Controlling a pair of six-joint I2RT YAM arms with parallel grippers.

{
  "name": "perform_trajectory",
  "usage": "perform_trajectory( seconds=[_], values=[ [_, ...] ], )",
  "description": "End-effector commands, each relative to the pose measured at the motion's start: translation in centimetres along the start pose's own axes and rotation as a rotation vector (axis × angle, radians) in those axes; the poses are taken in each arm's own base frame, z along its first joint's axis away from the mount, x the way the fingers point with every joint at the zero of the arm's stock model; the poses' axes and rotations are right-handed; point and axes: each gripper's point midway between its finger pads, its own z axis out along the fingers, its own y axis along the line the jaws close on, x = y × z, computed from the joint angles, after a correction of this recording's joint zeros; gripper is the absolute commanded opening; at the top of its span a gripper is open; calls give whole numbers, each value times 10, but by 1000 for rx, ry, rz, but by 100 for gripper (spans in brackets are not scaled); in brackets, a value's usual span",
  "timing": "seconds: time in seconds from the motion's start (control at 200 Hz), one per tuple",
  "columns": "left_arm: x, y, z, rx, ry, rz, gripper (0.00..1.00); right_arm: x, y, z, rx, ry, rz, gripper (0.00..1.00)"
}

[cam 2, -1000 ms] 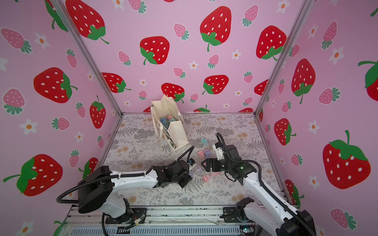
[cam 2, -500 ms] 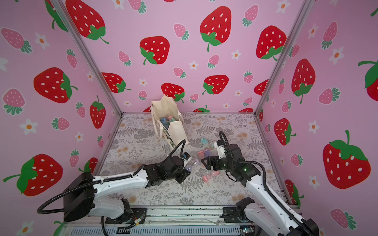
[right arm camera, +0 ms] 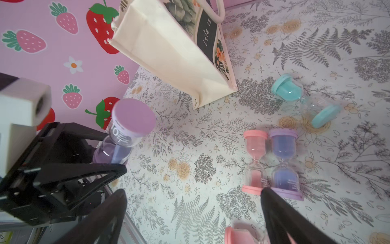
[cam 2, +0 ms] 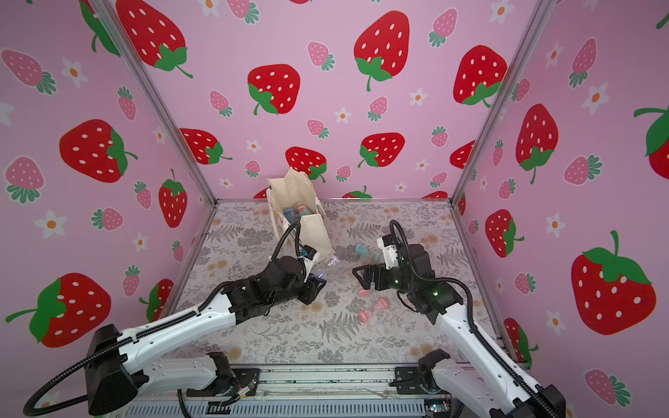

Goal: Put the hourglass into the canvas bag
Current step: Place the hourglass in the canvas bag.

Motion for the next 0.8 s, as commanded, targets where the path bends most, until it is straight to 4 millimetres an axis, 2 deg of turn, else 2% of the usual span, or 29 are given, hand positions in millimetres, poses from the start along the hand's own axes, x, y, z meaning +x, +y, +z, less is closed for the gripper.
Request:
perform_trajectory(
  seconds=[0.0, 0.205, 0.465, 0.73, 0.795],
  values=[
    [-36, 13, -22, -56, -68, -38, 34, -28, 15, -1, -56, -62, -21, 99],
    [-74, 37, -40, -131, -136, -99, 34, -51, 26, 7, -97, -93, -50, 99],
    [-117, 70, -45, -251, -188, -174, 33, -76, 37, 21, -153, -119, -72, 99],
    [-150, 122, -33, -409, -190, -278, 32, -95, 41, 35, -178, -136, -87, 99],
    [-158, 129, -27, -429, -192, -278, 32, -98, 42, 37, -183, -137, -90, 99]
  ],
)
